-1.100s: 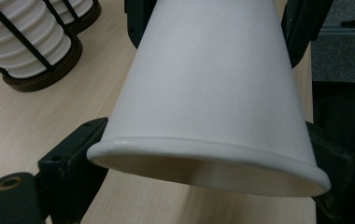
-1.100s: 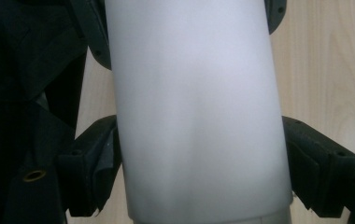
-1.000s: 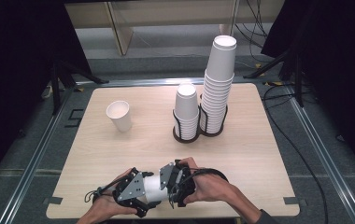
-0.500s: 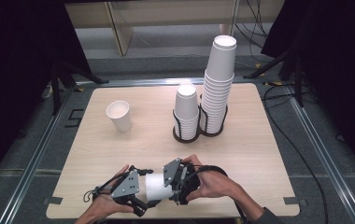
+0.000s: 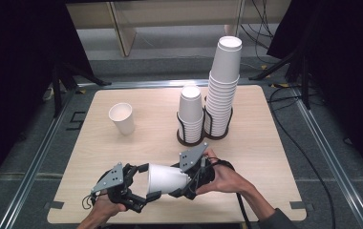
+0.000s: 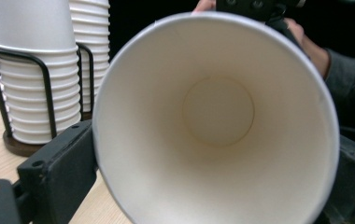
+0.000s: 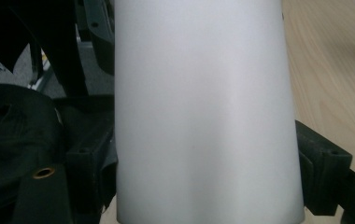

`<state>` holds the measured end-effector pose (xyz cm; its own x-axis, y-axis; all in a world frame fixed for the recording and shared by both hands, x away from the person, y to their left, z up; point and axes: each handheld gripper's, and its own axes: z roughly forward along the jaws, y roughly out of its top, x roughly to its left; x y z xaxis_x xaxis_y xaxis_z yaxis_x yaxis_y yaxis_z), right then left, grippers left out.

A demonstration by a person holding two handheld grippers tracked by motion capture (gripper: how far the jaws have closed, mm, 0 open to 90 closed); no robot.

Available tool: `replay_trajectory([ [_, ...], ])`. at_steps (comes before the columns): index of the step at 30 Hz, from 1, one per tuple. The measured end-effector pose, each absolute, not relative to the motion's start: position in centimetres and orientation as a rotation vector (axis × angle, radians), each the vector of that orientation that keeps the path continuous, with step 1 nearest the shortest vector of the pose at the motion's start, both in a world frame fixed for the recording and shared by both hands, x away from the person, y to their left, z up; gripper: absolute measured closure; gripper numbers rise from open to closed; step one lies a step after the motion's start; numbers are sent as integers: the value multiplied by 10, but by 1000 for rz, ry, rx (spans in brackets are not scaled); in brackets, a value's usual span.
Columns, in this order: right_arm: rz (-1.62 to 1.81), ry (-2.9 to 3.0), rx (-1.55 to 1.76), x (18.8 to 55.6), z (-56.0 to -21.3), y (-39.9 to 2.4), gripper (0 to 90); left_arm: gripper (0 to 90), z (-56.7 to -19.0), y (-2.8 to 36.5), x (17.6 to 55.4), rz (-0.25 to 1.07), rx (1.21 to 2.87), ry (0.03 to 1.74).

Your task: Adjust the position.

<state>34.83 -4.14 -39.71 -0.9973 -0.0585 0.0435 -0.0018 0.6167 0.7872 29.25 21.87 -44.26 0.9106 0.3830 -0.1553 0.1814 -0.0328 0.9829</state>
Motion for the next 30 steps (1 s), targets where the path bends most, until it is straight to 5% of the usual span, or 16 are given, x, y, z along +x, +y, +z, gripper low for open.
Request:
replay_trajectory([
  [30, -1523, -2596, 17, 350, -402, -39, 225, 57, -437, 221, 289, 189, 1510, 451],
])
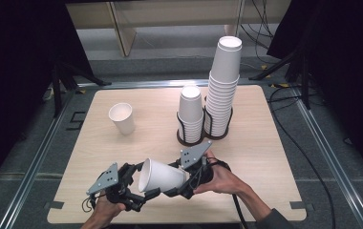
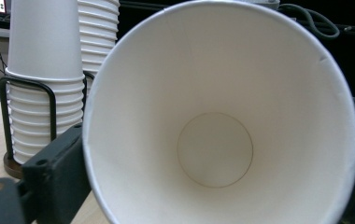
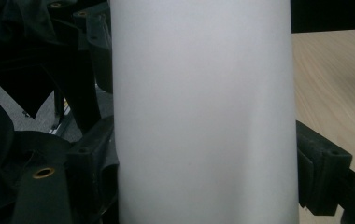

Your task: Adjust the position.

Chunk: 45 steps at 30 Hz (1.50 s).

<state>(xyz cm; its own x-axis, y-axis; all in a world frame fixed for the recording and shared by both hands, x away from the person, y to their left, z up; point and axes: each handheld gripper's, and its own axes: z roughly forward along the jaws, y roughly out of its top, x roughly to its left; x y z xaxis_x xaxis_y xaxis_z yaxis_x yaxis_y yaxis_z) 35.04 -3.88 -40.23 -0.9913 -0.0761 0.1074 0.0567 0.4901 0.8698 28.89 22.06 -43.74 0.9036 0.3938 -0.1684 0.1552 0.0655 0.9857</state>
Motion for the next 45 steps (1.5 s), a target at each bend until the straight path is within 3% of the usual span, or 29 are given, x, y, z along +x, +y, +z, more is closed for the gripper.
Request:
replay_trajectory([
  [12, -1465, -2624, -2, 352, -408, -38, 206, 103, -437, 219, 289, 190, 1564, 446],
  [14, -1407, -2690, -52, 352, -409, -38, 161, 111, -437, 218, 289, 213, 1601, 449],
  [30, -1136, -3077, -32, 335, -399, -36, 159, 117, -434, 209, 285, 367, 1872, 504],
  [45, -1113, -3092, -1, 331, -418, -16, 183, 116, -433, 204, 283, 357, 1893, 502],
])
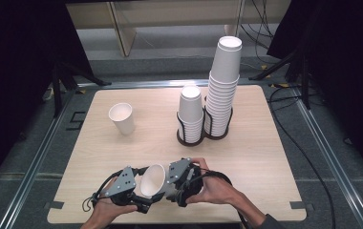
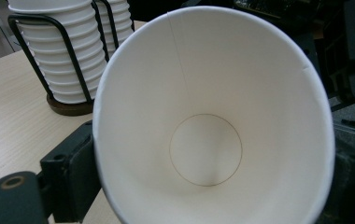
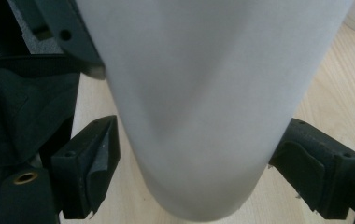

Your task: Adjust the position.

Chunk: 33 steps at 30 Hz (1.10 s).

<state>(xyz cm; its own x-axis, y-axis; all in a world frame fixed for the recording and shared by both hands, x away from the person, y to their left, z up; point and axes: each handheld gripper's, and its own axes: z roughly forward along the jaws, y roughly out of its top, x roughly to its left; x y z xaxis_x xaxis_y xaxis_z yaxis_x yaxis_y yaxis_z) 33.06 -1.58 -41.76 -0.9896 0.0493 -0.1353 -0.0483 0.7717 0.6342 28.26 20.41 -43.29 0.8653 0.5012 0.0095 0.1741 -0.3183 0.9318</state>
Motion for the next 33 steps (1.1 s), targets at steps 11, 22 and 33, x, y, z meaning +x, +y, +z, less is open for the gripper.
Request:
replay_trajectory([
  [11, 1424, 2827, 139, 340, -417, -22, 226, 64, -436, 215, 289, 228, 1594, 564],
  [22, 1584, 2793, 193, 341, -420, -20, 218, 131, -433, 217, 288, 216, 1530, 586],
  [33, 1430, 2785, 351, 347, -425, -42, 187, 144, -430, 226, 294, 410, 1604, 682],
])
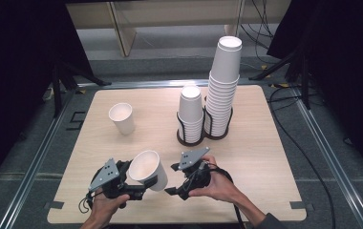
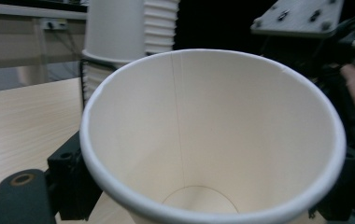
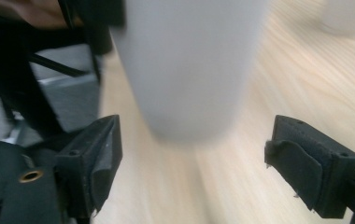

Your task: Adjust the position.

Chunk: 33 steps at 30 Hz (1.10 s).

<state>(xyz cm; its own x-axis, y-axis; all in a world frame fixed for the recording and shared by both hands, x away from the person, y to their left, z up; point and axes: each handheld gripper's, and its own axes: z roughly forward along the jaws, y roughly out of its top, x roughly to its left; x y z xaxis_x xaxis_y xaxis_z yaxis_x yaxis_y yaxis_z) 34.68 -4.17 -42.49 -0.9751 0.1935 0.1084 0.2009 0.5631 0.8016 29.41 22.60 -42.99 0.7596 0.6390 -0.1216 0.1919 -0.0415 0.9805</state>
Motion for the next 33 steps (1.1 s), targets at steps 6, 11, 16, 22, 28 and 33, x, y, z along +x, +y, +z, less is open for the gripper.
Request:
replay_trajectory([
  [6, -1376, -2860, -514, 349, -429, -70, 210, 144, -430, 231, 306, 575, 1685, 692],
  [11, -1349, -2911, -591, 349, -431, -82, 213, 144, -430, 235, 314, 596, 1692, 749],
  [16, -1330, -2931, -657, 343, -432, -93, 211, 144, -430, 237, 330, 612, 1712, 793],
  [22, -1305, -2956, -680, 338, -439, -101, 209, 144, -434, 234, 351, 644, 1723, 841],
  [28, -1280, -2982, -707, 333, -443, -107, 206, 143, -435, 229, 376, 670, 1727, 893],
  [33, -1279, -2976, -697, 331, -444, -107, 207, 144, -436, 228, 388, 680, 1711, 925],
])
